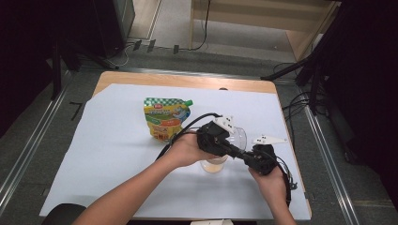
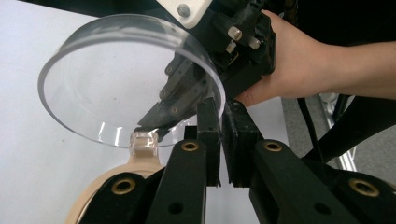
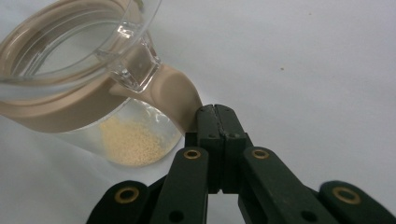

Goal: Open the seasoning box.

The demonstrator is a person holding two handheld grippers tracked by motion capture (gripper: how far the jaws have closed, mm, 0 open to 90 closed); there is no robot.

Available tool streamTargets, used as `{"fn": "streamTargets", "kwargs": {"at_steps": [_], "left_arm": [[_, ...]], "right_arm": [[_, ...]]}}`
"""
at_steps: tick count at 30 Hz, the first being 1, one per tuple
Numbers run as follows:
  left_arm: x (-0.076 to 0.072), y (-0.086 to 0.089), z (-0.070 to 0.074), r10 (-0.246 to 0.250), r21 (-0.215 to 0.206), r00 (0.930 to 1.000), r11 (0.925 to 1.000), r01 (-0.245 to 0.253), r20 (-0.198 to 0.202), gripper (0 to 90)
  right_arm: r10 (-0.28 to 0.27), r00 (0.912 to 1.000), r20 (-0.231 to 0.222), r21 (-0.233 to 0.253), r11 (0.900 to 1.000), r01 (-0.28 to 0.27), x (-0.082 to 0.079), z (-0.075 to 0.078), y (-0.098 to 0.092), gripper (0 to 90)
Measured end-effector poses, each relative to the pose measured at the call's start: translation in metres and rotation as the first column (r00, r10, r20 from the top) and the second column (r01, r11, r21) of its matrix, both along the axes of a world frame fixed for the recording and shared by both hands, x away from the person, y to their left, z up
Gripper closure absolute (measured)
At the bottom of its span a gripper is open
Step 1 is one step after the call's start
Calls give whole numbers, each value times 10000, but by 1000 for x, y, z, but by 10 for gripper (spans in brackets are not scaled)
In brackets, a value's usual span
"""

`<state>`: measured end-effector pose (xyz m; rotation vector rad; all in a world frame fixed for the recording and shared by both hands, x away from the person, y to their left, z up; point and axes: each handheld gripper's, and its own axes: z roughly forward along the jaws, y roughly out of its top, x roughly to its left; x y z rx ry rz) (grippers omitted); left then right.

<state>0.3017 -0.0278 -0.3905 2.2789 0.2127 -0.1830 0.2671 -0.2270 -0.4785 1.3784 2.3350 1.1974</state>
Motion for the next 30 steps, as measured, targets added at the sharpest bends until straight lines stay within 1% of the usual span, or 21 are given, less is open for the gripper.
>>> {"fn": "streamTargets", "kwargs": {"at_steps": [5, 6, 7, 8, 10, 11, 12, 13, 15, 17, 18, 19, 20, 21, 22, 24, 26, 27, 28, 30], "left_arm": [[1, -3, 0, 5, 20, 10000, 10000, -4, -90, 855], [2, -2, 0, -3, 33, 9998, 10000, 3, -185, 855], [2, -1, 0, 53, 83, 9992, 10000, -50, -384, 853], [3, 0, 1, 71, 67, 9984, 10000, -67, -555, 841], [2, 4, 2, 32, 84, 9983, 10000, -27, -579, 808], [2, 6, 3, 97, 139, 9977, 9999, -88, -671, 784], [2, 7, 3, 118, 155, 9975, 9998, -107, -698, 760], [3, 9, 4, 158, 204, 9978, 9997, -146, -638, 753], [4, 15, 4, 285, 225, 9969, 9994, -270, -731, 711], [6, 21, 4, 514, 170, 9939, 9986, -500, -974, 665], [8, 25, 4, 698, 134, 9912, 9975, -687, -1123, 627], [9, 27, 4, 849, 219, 9886, 9963, -828, -1242, 606], [10, 30, 4, 1025, 354, 9862, 9945, -987, -1298, 582], [10, 35, 3, 1211, 449, 9857, 9922, -1165, -1174, 563], [11, 39, 2, 1194, 378, 9860, 9926, -1157, -1161, 564], [10, 47, 1, 1191, 317, 9865, 9927, -1163, -1122, 563], [10, 55, 0, 1270, 376, 9861, 9916, -1236, -1075, 551], [10, 58, 0, 1323, 361, 9851, 9910, -1291, -1100, 540], [11, 64, 0, 1390, 257, 9841, 9902, -1370, -1105, 530], [12, 69, 0, 1477, 191, 9818, 9890, -1465, -1194, 526]], "right_arm": [[0, 10000, -10, 11, 10000, 0, 0, 0, 0, 900], [10, 10000, -6, 29, 10000, -10, -1, 0, -1, 900], [12, 10000, 50, 56, 10000, -12, -1, 0, -1, 900], [-28, 10000, 53, 75, 10000, 28, -2, 1, -1, 900], [-23, 10000, 73, 131, 9999, 22, -2, 3, -1, 900], [-38, 10000, 77, 113, 9999, 37, -3, 3, -1, 900], [-50, 10000, 58, 81, 10000, 49, -4, 3, -1, 900], [-24, 10000, 58, 71, 10000, 23, -4, 3, -2, 900], [-69, 9999, 89, 93, 9999, 68, -8, 4, -2, 900], [-123, 9999, 98, 173, 9998, 122, -12, 7, -3, 895], [-111, 9997, 204, 152, 9998, 108, -14, 8, -4, 885], [-127, 9996, 249, 178, 9998, 123, -17, 10, -4, 875], [-185, 9997, 181, 216, 9996, 181, -19, 11, -4, 856], [-263, 9996, 132, 347, 9991, 259, -22, 12, -4, 847], [-281, 9996, 104, 524, 9982, 275, -26, 13, -4, 839], [-260, 9993, 266, 364, 9990, 250, -30, 15, -3, 820], [-285, 9993, 229, 325, 9991, 278, -34, 15, -3, 802], [-308, 9995, 121, 403, 9987, 303, -37, 15, -4, 792], [-273, 9995, 165, 460, 9986, 265, -38, 15, -4, 777], [-212, 9997, 157, 650, 9977, 202, -44, 15, -4, 740]]}}
